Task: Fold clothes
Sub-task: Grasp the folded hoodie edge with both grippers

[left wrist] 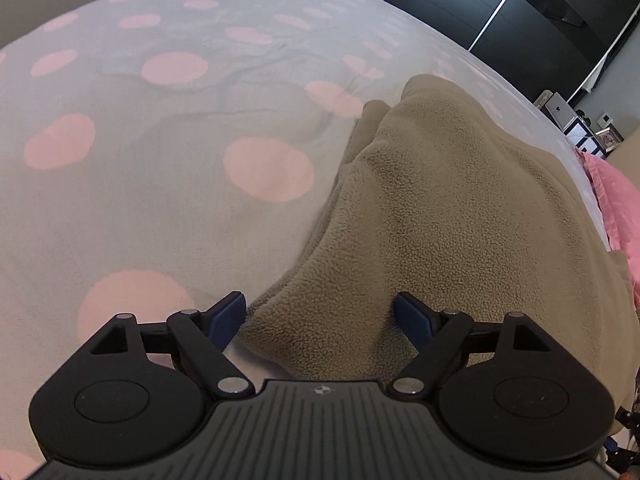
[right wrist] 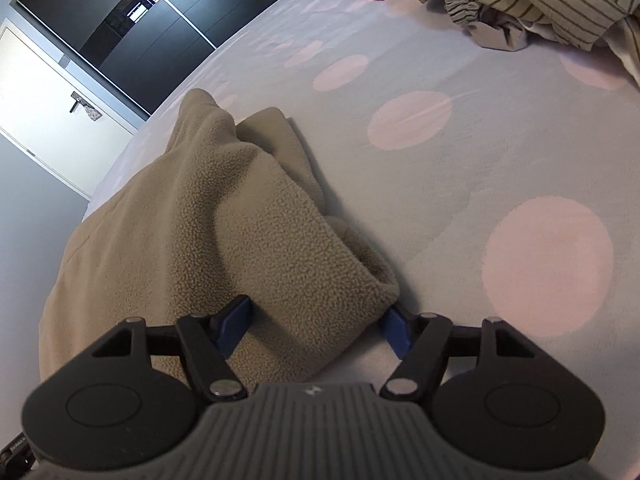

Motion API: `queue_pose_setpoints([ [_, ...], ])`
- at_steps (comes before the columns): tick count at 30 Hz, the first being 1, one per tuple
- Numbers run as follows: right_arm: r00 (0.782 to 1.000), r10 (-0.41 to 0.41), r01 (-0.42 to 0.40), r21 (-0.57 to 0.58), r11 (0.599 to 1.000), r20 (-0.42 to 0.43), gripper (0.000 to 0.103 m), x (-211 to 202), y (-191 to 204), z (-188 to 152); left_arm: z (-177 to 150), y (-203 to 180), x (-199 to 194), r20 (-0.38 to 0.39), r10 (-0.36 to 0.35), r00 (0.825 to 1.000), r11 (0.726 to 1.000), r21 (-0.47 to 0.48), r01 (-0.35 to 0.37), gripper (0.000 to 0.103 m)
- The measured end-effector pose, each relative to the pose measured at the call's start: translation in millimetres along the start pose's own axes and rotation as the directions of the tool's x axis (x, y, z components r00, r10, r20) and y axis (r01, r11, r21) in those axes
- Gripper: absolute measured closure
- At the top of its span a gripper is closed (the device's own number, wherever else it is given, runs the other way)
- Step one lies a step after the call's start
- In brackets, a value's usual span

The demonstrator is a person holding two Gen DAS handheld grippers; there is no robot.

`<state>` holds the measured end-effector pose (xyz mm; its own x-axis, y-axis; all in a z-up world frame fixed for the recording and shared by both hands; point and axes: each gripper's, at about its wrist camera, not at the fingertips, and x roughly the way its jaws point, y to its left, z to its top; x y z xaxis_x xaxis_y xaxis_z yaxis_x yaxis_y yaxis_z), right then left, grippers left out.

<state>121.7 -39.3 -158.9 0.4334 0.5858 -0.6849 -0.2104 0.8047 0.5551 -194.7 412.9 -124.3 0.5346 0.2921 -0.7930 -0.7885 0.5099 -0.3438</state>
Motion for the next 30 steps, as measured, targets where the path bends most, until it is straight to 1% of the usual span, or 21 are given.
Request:
queue_pose_setpoints([
  [1,1.000,0.006,-0.006,0.005,1.000,-0.003,0.036,1.5,0.2,0.7,-0.1,-0.6,0.7,0.000,0.001,1.000,1.000,-0.004,-0.001,0.022],
  [3,1.000,0.024,-0.023,0.022,0.999,-0.011,0.052,4.3,0.5,2.0,-0.4,-3.4,1.1,0.002,0.007,1.000,1.000,0.000,-0.007,0.025],
  [4,1.000,0.022,-0.022,0.013,1.000,-0.006,0.055,3.4,3.4,3.0,-0.5,-5.5,1.0,0.004,0.011,1.000,1.000,0.007,-0.011,0.028],
  [5,1.000,0.021,-0.021,0.005,1.000,-0.001,0.062,2.5,6.2,4.0,-1.0,-7.9,-0.2,0.006,0.012,1.000,1.000,0.017,-0.012,0.035],
  [6,1.000,0.019,-0.019,-0.004,1.000,0.005,0.069,1.6,9.1,5.0,-1.5,-10.4,-1.4,0.008,0.013,1.000,1.000,0.028,-0.013,0.039],
  [8,1.000,0.000,0.002,-0.056,0.998,0.031,0.074,-4.0,20.7,5.7,-2.4,-15.3,-4.0,0.013,0.019,1.000,0.999,0.049,-0.020,0.053],
  [9,0.999,-0.007,0.011,-0.083,0.996,0.049,0.077,-7.9,27.2,6.5,-3.0,-18.1,-5.9,0.019,0.027,0.999,0.997,0.066,-0.028,0.056],
  [11,0.996,-0.017,0.030,-0.137,0.990,0.091,0.081,-17.3,40.8,8.7,-3.5,-25.2,-12.2,0.037,0.045,0.998,0.993,0.107,-0.049,0.068],
  [12,0.993,-0.020,0.039,-0.166,0.985,0.116,0.085,-22.8,48.1,10.0,-3.8,-28.9,-16.1,0.048,0.052,0.997,0.990,0.129,-0.058,0.070],
  [14,0.991,-0.015,0.040,-0.186,0.982,0.135,0.088,-34.3,55.6,13.6,-3.9,-36.8,-24.7,0.069,0.064,0.996,0.982,0.175,-0.075,0.076],
  [16,0.988,-0.009,0.041,-0.206,0.978,0.154,0.088,-45.9,63.0,17.1,-2.0,-43.8,-34.7,0.088,0.069,0.994,0.970,0.226,-0.087,0.079],
  [18,0.985,-0.003,0.043,-0.225,0.973,0.172,0.089,-57.4,70.5,20.6,2.6,-48.4,-49.0,0.111,0.053,0.992,0.962,0.262,-0.081,0.082],
  [21,0.983,-0.001,0.047,-0.250,0.967,0.182,0.089,-73.9,75.6,21.2,11.3,-48.6,-76.3,0.142,0.011,0.990,0.961,0.273,-0.050,0.085],
  [25,0.986,-0.026,0.071,-0.277,0.958,0.162,0.089,-95.9,77.6,19.3,7.1,-49.9,-105.1,0.129,-0.007,0.992,0.952,0.303,-0.033,0.086],
  [30,0.993,-0.052,0.075,-0.236,0.969,0.103,0.089,-120.3,60.7,7.5,-13.9,-42.4,-131.3,0.081,-0.004,0.997,0.940,0.339,-0.024,0.086],
])
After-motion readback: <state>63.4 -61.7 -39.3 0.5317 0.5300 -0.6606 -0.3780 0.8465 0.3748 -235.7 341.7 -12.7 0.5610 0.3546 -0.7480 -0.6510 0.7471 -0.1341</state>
